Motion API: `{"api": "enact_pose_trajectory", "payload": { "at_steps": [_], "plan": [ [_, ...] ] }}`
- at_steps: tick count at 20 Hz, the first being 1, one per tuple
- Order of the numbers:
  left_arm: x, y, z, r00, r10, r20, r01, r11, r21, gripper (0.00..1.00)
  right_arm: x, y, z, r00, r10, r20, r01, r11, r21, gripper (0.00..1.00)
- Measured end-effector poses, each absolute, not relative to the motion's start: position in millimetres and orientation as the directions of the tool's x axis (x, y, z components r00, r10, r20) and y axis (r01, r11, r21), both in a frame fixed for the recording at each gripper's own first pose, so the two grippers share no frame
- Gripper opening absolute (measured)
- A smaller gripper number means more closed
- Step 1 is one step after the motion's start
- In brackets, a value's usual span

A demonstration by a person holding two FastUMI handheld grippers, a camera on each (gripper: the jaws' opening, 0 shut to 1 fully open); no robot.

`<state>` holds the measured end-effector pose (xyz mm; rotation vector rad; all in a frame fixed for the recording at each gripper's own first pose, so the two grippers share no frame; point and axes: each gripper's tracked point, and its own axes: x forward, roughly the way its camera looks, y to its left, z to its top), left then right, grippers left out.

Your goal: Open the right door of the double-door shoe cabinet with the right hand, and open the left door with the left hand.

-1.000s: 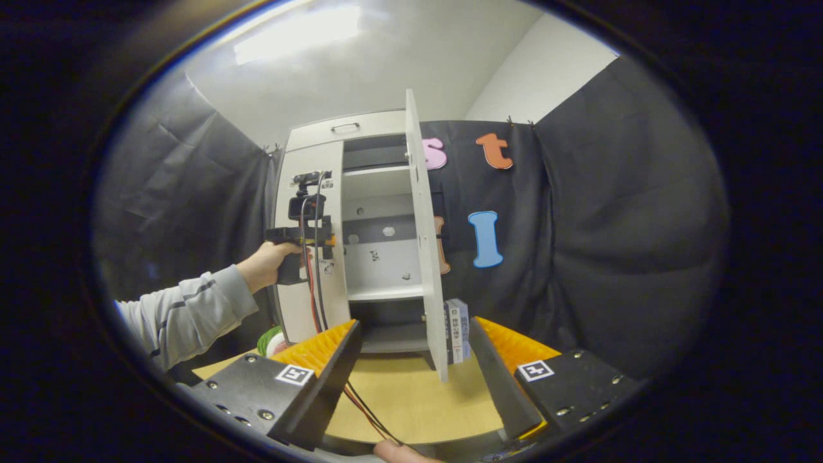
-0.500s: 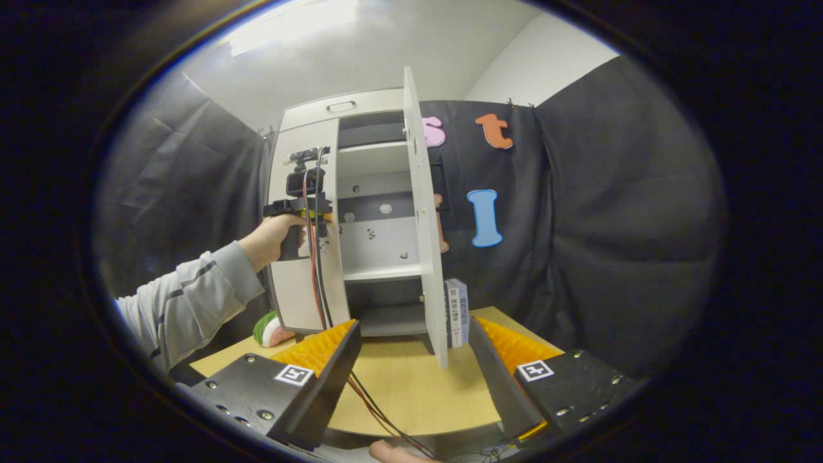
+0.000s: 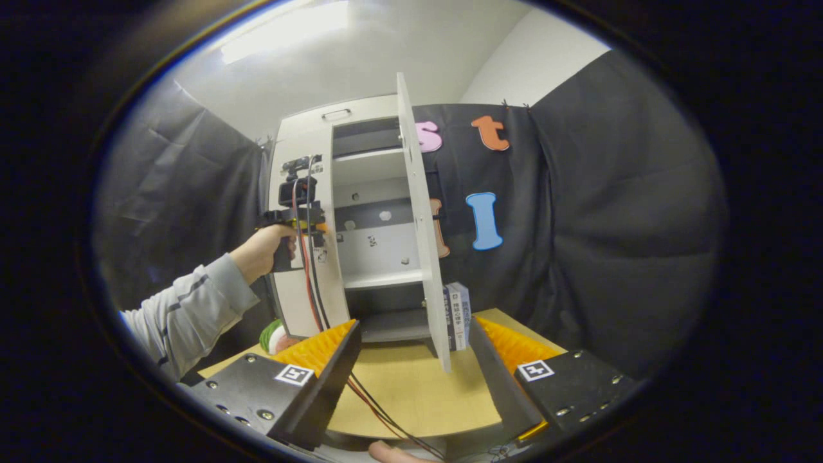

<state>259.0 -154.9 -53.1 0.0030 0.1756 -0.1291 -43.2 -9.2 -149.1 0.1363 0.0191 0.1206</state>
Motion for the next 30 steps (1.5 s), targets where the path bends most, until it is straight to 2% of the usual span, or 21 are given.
{"api": "enact_pose_trajectory", "payload": {
  "at_steps": [9,30],
  "plan": [
    [197,-132,-41,0.956,-0.248,-0.159,0.248,0.969,-0.02,0.26,-44,3,-148,0.994,0.111,-0.013,-0.109,0.988,0.109,0.99],
    [114,-51,-31,0.967,-0.243,-0.079,0.246,0.969,0.027,0.25,-36,36,-160,0.99,0.137,-0.034,-0.133,0.987,0.095,0.99]
  ]
}}
